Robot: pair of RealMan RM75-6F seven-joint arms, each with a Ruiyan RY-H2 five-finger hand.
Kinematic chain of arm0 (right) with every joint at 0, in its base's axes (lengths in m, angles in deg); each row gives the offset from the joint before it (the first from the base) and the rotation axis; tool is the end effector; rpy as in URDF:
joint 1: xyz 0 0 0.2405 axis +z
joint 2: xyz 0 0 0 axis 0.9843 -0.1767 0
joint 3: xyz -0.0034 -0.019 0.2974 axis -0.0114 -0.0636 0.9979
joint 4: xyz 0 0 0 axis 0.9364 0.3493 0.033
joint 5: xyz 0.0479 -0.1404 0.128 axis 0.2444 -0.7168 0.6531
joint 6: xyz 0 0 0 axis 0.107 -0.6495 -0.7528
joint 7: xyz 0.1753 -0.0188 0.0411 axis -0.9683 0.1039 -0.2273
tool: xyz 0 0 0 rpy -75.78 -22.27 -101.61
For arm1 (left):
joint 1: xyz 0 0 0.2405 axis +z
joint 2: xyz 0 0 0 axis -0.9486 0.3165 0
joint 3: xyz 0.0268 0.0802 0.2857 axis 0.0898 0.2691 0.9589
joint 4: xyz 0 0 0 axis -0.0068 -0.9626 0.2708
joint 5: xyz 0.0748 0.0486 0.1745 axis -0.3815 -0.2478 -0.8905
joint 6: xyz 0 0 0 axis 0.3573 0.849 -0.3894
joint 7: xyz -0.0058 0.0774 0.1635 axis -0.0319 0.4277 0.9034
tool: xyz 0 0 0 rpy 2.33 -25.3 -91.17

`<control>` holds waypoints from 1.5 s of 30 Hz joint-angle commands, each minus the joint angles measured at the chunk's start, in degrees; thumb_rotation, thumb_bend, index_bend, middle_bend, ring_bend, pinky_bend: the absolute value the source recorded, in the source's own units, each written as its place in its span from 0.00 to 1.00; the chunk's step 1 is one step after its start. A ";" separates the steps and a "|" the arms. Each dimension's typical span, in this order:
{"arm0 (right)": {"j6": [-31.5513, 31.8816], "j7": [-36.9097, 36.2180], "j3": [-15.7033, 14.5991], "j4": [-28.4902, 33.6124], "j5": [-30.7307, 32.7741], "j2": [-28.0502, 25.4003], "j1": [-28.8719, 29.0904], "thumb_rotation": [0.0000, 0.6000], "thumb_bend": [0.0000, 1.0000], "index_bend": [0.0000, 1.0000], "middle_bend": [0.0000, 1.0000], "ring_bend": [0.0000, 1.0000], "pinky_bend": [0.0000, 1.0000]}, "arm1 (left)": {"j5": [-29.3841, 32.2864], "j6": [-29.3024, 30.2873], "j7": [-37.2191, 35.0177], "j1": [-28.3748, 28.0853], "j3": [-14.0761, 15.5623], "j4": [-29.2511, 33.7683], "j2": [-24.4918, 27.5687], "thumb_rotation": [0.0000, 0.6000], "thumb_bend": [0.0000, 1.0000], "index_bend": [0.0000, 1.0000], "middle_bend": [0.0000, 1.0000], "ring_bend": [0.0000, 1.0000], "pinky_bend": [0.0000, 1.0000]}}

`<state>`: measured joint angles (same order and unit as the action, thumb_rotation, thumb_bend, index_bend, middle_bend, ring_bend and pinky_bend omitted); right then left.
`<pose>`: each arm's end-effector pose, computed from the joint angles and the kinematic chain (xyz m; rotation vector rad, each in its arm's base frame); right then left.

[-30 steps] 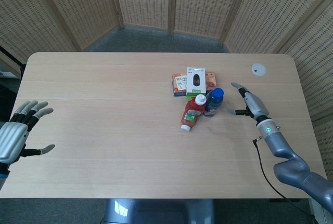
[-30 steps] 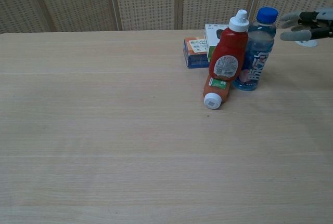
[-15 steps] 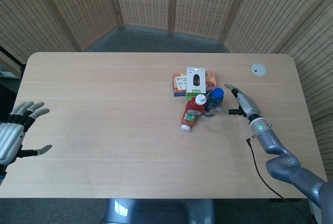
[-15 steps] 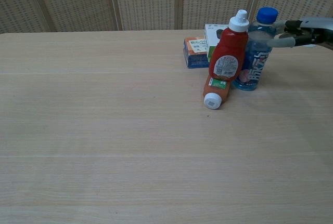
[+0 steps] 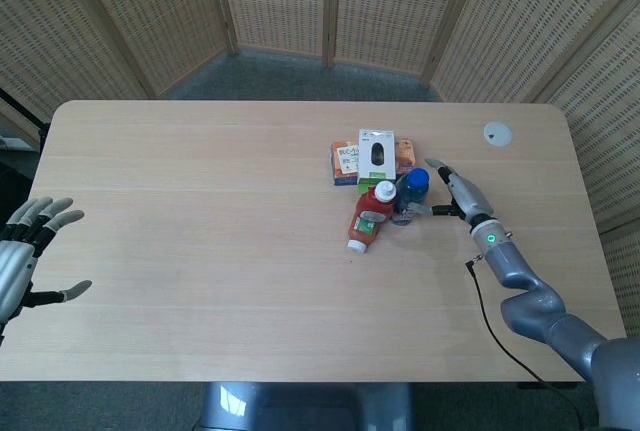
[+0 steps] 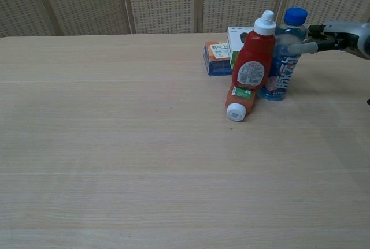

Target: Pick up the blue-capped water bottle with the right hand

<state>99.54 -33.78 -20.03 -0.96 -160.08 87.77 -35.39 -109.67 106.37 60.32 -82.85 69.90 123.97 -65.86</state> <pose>-0.2889 -0.4886 0.0237 1.4217 -1.5997 1.0812 -0.2767 0.2475 0.2375 -1.4741 -1.0154 -1.0691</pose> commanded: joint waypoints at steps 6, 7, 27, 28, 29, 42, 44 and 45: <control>0.74 -0.91 0.20 -1.28 0.31 0.68 -0.16 0.88 0.02 0.00 0.09 0.01 0.00 | 0.28 0.13 -0.50 0.44 0.14 -0.44 -0.23 1.00 0.00 0.19 0.12 0.00 0.00; 0.94 -1.17 0.12 -1.15 0.23 0.62 -0.29 0.90 0.02 0.00 0.11 0.02 0.00 | 0.34 0.07 -0.63 0.45 0.13 -0.55 -0.34 1.00 0.00 0.19 0.12 0.00 0.00; 4.17 -1.64 -0.48 4.56 -1.01 -3.33 -1.57 0.98 0.03 0.00 0.10 0.03 0.00 | 0.06 -1.34 -0.62 -0.51 -0.25 -1.24 -1.19 1.00 0.00 0.19 0.12 0.00 0.00; 4.11 -1.14 -0.36 5.18 -1.04 -3.70 -1.28 0.98 0.03 0.00 0.09 0.02 0.00 | -0.04 -1.30 -0.63 -0.53 -0.27 -1.22 -1.16 1.00 0.00 0.19 0.12 0.00 0.00; 4.06 -0.76 -0.24 5.64 -1.03 -3.94 -1.06 0.98 0.03 0.00 0.08 0.01 0.00 | -0.08 -1.24 -0.67 -0.51 -0.27 -1.22 -1.16 1.00 0.00 0.19 0.12 0.00 0.00; 0.06 1.77 0.65 9.27 0.15 -5.13 2.08 0.98 0.02 0.00 0.03 0.00 0.00 | 0.11 -0.67 -1.62 0.26 0.12 -2.13 -1.58 1.00 0.00 0.19 0.11 0.00 0.00; -0.61 1.36 0.54 9.63 0.10 -5.17 2.40 0.98 0.03 0.00 0.04 0.00 0.00 | 0.13 -0.58 -1.77 0.36 0.14 -2.29 -1.61 1.00 0.00 0.19 0.11 0.00 0.00; -0.82 1.12 0.51 9.75 0.04 -5.17 2.54 0.98 0.02 0.00 0.04 0.00 0.00 | 0.11 -0.56 -1.82 0.38 0.15 -2.34 -1.62 1.00 0.00 0.19 0.11 0.00 0.00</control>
<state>98.89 -32.48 -19.47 8.64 -160.00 82.62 -32.99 -109.56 105.80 58.49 -82.47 70.05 121.63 -67.47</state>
